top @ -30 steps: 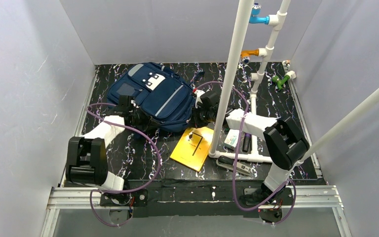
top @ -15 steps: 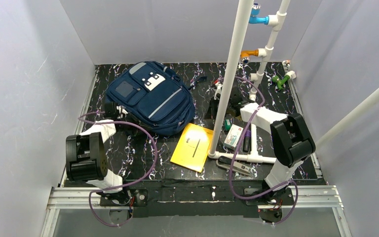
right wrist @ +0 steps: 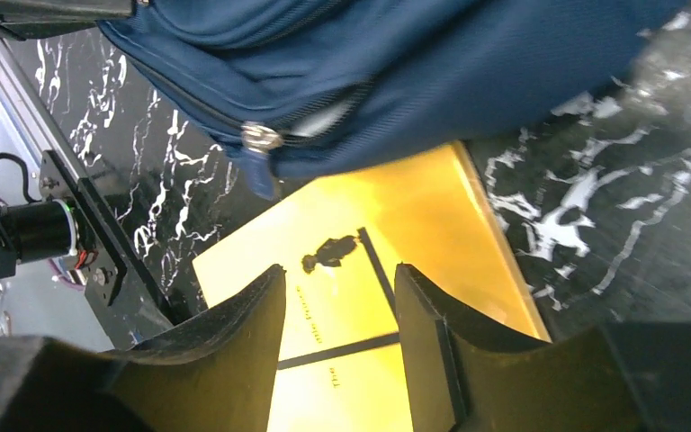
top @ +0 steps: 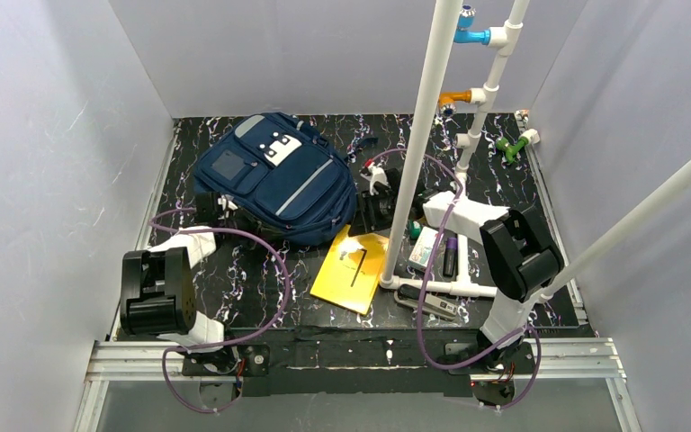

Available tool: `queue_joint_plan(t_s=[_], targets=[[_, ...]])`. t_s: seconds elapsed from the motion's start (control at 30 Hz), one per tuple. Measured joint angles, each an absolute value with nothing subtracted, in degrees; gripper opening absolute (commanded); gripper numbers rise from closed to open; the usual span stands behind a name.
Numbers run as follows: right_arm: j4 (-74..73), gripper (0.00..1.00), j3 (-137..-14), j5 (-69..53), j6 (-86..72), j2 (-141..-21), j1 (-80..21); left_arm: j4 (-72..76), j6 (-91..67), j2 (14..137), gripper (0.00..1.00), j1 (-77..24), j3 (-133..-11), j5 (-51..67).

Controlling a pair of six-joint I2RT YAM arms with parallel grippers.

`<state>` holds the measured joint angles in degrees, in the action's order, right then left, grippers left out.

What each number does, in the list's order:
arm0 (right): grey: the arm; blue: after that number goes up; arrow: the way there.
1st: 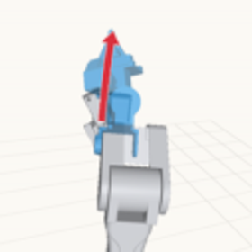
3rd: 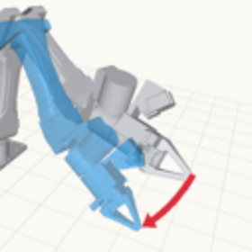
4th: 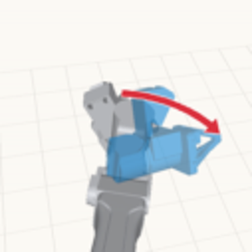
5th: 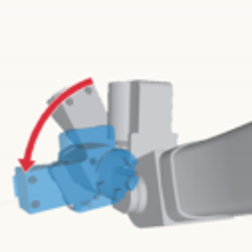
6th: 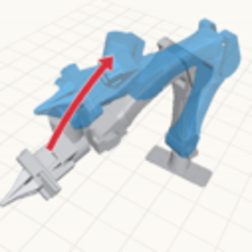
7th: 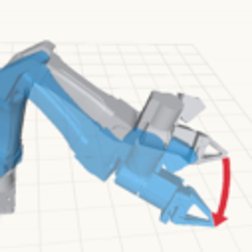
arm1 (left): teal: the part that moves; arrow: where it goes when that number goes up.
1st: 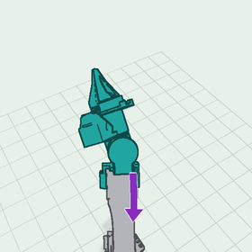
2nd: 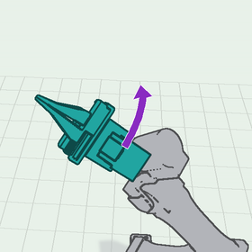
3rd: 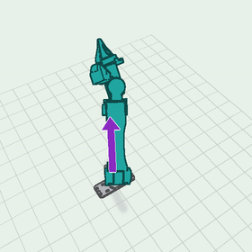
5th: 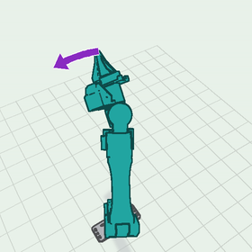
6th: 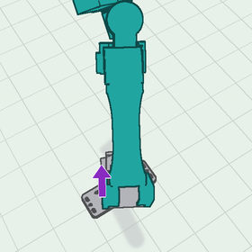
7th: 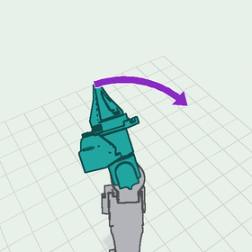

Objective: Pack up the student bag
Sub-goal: Zip the student bag at the center of the board.

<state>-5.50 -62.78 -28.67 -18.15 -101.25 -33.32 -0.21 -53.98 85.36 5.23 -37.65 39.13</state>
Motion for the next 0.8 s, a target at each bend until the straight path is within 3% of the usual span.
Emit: queue_joint_plan(t_s=[0.2, 0.4, 0.8], targets=[[-2.35, 0.54, -62.78, -27.83, -18.98, -101.54, -36.6, 1.32, -56.27, 82.83, 0.0, 1.39, -37.65, 38.48], [0.62, 0.4, -62.81, -25.78, -21.1, -102.08, -36.97, 1.48, -57.36, 82.56, 0.0, -0.62, -37.65, 37.36], [0.95, 0.45, -64.75, -22.74, -22.41, -102.35, -37.34, 1.87, -57.54, 82.56, 0.0, -1.67, -37.26, 37.01]])
